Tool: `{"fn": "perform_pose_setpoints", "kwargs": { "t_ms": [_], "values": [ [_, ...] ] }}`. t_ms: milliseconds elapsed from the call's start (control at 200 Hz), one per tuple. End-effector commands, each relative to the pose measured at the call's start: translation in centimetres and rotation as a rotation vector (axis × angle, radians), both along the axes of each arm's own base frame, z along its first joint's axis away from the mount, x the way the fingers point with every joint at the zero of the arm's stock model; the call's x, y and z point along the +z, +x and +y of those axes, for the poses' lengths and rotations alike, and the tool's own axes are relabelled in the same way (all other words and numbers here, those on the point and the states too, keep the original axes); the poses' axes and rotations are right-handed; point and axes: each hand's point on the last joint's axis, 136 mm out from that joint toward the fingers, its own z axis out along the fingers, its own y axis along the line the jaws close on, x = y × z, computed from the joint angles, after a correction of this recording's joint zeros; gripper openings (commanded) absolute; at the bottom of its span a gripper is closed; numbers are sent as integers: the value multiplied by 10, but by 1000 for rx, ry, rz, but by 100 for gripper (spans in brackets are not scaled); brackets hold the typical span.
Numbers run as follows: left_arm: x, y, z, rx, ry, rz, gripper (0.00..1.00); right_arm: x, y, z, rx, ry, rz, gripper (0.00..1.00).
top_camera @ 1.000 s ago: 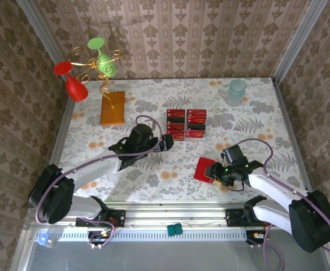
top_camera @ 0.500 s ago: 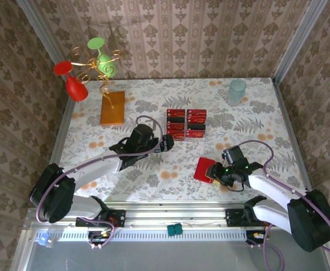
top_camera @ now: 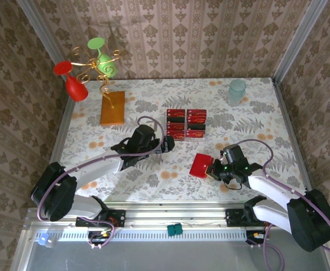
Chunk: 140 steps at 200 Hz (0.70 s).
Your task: Put the credit cards into the card holder
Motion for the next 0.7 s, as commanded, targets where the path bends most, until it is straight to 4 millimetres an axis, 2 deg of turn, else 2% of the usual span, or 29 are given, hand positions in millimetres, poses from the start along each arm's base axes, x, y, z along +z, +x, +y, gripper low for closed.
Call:
{"fn": "perform_pose_setpoints", "kwargs": {
  "t_ms": [0, 175, 335, 500, 615, 695],
  "values": [
    [21, 7, -1, -8, -28, -20, 100, 50, 20, 25, 58, 126, -113, 0],
    [42, 14, 1, -66, -187, 18, 100, 103, 37, 56, 143, 247, -197, 0],
    [65, 20, 5, -80, -351, 26, 100, 139, 51, 93, 226, 328, -251, 0],
    [82, 22, 3, -74, -444, 7, 100, 161, 61, 136, 301, 392, -279, 0],
    [80, 21, 4, -53, -510, 8, 98, 170, 65, 157, 331, 422, -289, 0],
    [76, 20, 6, -43, -535, 13, 95, 173, 66, 163, 342, 432, -295, 0]
  ]
}}
